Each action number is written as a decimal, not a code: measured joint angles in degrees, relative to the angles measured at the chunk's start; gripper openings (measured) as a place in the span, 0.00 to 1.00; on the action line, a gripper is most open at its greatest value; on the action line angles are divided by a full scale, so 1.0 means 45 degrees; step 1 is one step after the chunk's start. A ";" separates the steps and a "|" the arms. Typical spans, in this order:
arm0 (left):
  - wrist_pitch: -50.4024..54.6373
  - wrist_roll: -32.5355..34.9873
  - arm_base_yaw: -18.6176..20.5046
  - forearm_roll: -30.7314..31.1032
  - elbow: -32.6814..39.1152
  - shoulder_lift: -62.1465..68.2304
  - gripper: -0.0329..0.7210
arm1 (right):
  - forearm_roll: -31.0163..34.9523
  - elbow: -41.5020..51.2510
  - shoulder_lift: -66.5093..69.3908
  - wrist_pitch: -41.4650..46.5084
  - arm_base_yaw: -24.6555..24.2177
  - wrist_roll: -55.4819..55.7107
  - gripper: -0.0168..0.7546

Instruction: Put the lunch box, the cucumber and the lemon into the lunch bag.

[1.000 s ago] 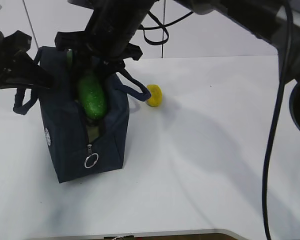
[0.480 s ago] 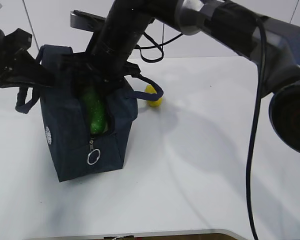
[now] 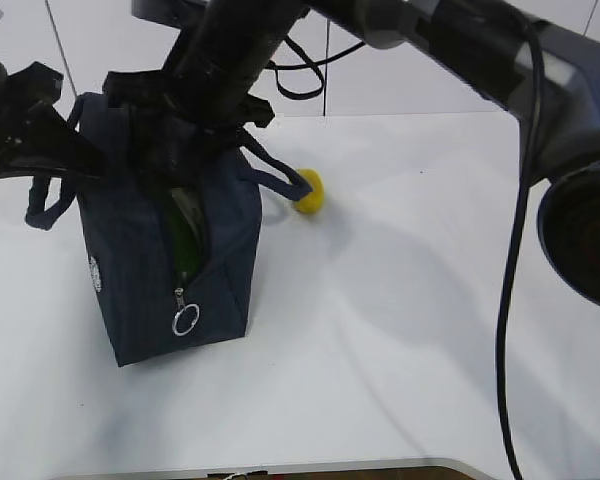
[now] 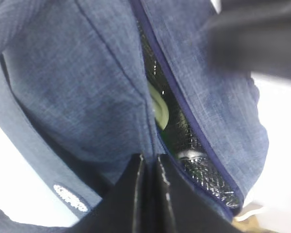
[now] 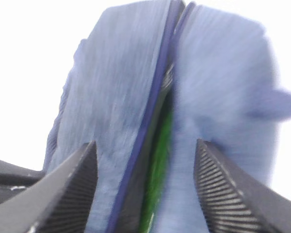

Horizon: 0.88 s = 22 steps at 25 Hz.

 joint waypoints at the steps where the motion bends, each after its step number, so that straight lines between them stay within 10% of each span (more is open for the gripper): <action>1: 0.0000 0.0000 0.0000 0.0118 0.0000 0.0000 0.04 | 0.0000 -0.0200 0.0000 0.0000 0.0000 0.0000 0.66; 7: 0.0000 0.0022 0.0000 0.0827 0.0000 -0.0028 0.04 | -0.0465 -0.1374 -0.0114 0.0026 0.0000 -0.0025 0.67; 22: 0.0000 0.0022 0.0000 0.1871 0.0000 -0.0050 0.04 | -0.7065 -0.0994 -0.0894 0.0075 -0.0743 0.1414 0.67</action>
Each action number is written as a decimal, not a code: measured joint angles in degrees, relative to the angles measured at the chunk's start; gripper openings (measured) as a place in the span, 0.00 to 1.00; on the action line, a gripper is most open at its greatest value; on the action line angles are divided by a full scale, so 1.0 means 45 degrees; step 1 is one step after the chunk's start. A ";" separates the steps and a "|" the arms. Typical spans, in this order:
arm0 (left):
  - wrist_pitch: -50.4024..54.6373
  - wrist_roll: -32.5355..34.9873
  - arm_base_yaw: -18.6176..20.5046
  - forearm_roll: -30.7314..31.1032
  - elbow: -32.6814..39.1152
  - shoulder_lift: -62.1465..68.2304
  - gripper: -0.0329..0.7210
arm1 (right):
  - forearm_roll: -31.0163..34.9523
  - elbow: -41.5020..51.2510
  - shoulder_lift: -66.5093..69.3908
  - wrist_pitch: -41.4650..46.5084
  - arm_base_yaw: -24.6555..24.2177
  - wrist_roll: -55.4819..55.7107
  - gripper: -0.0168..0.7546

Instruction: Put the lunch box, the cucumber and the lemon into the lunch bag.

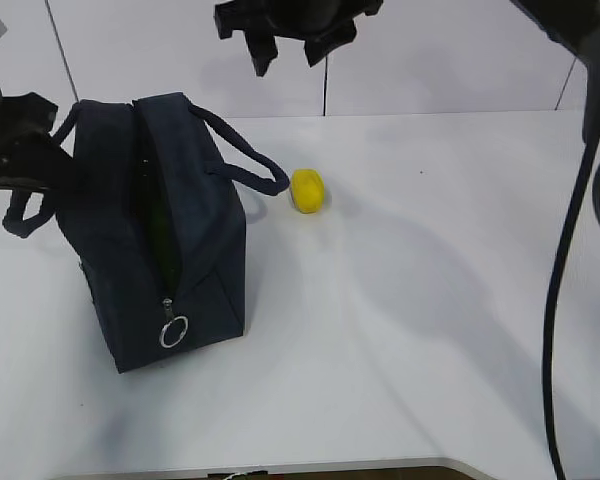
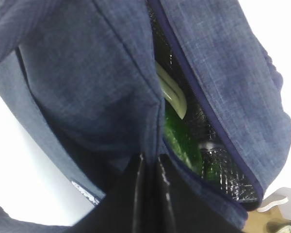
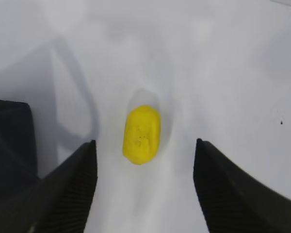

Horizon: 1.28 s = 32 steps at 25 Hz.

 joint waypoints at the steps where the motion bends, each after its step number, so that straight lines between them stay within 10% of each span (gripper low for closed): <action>1: 0.0000 0.0000 0.0000 0.0026 0.0000 -0.0004 0.04 | -0.0067 0.0165 0.0000 0.0000 -0.0127 0.0100 0.67; 32: 0.0023 0.0000 0.0000 0.0071 0.0000 -0.0026 0.04 | 0.0838 0.0740 0.2858 -0.0046 -0.0803 0.0733 0.72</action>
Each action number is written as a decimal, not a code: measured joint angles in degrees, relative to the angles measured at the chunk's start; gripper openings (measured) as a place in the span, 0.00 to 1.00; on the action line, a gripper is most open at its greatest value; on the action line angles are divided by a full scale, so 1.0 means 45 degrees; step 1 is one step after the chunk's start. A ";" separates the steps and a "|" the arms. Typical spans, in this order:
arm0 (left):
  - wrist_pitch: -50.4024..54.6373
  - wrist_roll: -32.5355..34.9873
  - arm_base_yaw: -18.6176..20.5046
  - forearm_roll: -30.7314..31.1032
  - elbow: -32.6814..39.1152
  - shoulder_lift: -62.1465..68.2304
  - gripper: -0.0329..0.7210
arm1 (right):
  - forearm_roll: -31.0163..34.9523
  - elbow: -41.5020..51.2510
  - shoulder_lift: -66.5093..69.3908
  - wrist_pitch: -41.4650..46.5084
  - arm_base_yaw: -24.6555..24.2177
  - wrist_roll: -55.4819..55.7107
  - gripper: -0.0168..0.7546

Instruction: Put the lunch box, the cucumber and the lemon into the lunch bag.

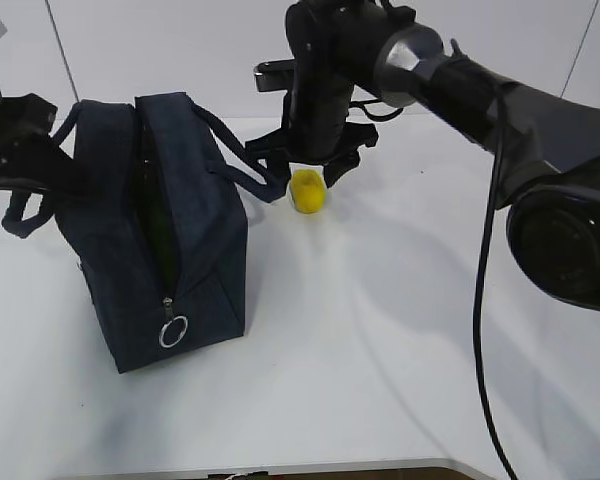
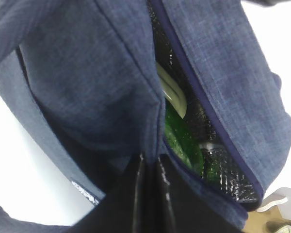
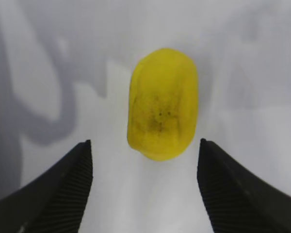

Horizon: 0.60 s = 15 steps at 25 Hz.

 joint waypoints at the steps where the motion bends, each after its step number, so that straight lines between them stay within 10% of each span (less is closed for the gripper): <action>1: 0.0000 0.0000 0.0000 0.0000 0.0000 0.0000 0.04 | 0.0032 0.0000 0.0004 -0.0008 -0.0028 0.0029 0.72; 15: 0.0000 0.0000 0.0000 0.0000 0.0000 0.0000 0.04 | 0.1064 0.0000 0.0127 -0.1207 -0.0700 0.0154 0.72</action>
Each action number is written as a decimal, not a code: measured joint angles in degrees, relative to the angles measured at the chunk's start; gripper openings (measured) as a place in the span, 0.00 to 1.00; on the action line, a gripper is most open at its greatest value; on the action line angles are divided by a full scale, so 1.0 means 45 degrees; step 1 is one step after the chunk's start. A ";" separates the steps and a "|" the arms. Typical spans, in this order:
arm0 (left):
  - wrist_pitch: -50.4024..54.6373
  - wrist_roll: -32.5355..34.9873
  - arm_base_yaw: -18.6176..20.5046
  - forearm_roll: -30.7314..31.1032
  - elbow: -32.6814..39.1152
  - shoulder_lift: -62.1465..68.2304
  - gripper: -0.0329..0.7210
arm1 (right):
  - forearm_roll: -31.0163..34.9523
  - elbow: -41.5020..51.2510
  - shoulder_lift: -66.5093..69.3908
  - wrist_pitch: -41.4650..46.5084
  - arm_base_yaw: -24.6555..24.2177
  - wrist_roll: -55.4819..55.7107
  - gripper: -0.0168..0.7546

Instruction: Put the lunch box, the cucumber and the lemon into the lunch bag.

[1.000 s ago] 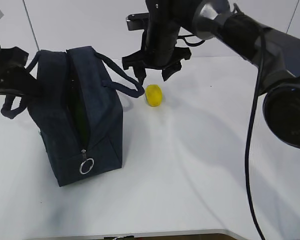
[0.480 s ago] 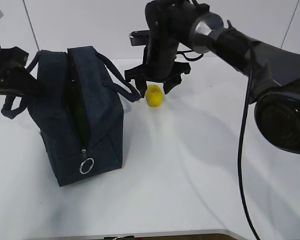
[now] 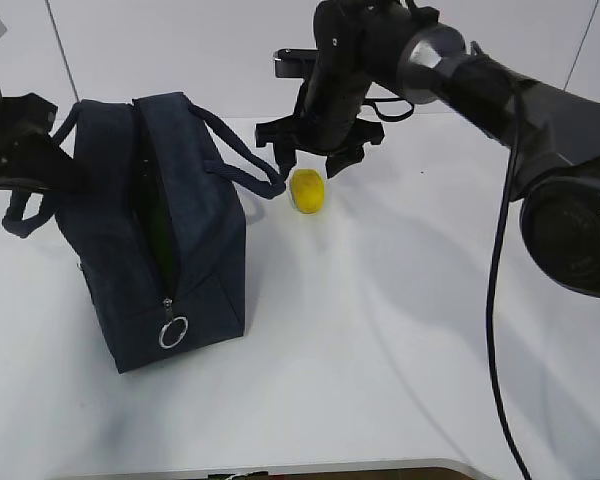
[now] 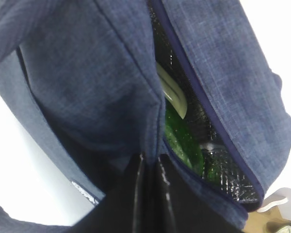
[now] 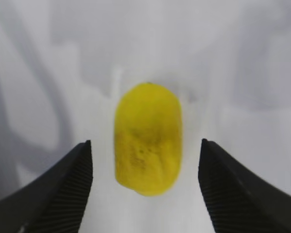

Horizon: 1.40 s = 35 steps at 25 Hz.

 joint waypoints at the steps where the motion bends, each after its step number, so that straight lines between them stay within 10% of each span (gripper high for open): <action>1: 0.0000 0.0000 0.0000 0.0000 0.0000 0.0000 0.04 | 0.0034 0.0000 0.0000 -0.0151 0.0000 0.0000 0.72; 35: -0.0070 0.0000 0.0000 0.0000 0.0000 0.0000 0.04 | 0.0005 0.0000 0.0872 -0.0764 0.0000 -0.0147 0.68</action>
